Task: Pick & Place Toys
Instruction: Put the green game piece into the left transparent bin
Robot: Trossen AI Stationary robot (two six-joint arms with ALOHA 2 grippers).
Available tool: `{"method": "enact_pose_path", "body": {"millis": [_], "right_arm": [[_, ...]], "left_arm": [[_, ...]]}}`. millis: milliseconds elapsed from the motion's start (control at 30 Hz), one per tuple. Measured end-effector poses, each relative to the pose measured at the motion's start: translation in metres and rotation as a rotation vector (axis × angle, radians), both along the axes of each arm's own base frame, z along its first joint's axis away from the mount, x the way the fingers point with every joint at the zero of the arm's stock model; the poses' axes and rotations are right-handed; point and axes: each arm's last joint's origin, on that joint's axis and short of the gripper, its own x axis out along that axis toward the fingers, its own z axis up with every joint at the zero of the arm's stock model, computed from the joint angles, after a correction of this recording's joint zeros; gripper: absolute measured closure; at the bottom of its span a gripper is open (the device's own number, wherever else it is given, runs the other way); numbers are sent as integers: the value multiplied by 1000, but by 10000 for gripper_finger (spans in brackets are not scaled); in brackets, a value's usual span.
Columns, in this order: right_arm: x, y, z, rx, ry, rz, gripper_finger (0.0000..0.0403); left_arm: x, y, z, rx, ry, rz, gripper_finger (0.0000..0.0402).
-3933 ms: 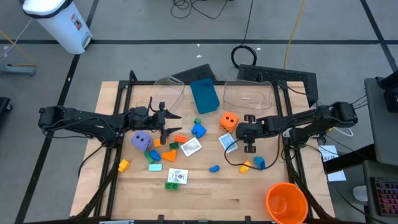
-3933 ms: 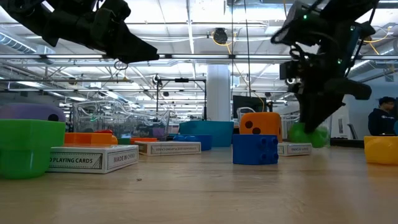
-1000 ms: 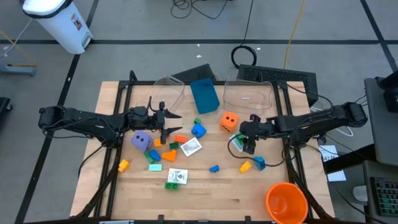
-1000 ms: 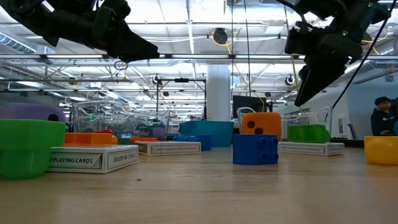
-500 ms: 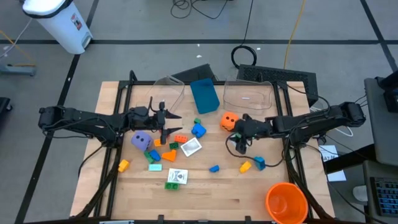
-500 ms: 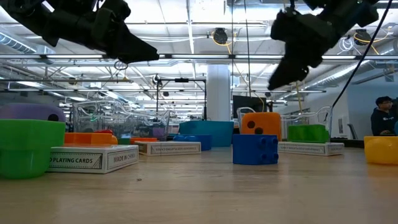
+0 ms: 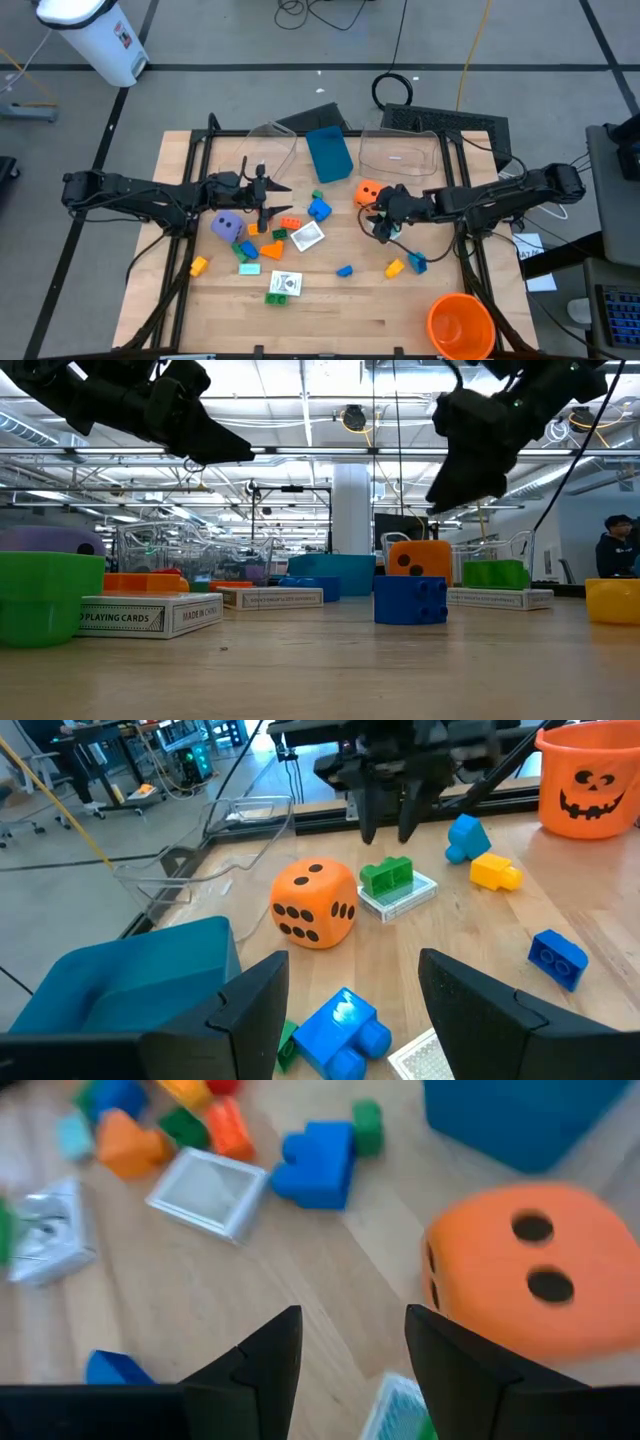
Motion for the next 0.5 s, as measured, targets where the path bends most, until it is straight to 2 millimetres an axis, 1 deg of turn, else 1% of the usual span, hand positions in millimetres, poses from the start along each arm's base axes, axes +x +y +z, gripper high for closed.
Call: {"method": "enact_pose_path", "body": {"millis": [300,500], "right_arm": [[15,7,-21,39,301,-121,232],[17,7,-28,72,365,-197,232]], "left_arm": [[0,0,0,15,2,-4,172],[0,1,0,17,2,1,172]]}}
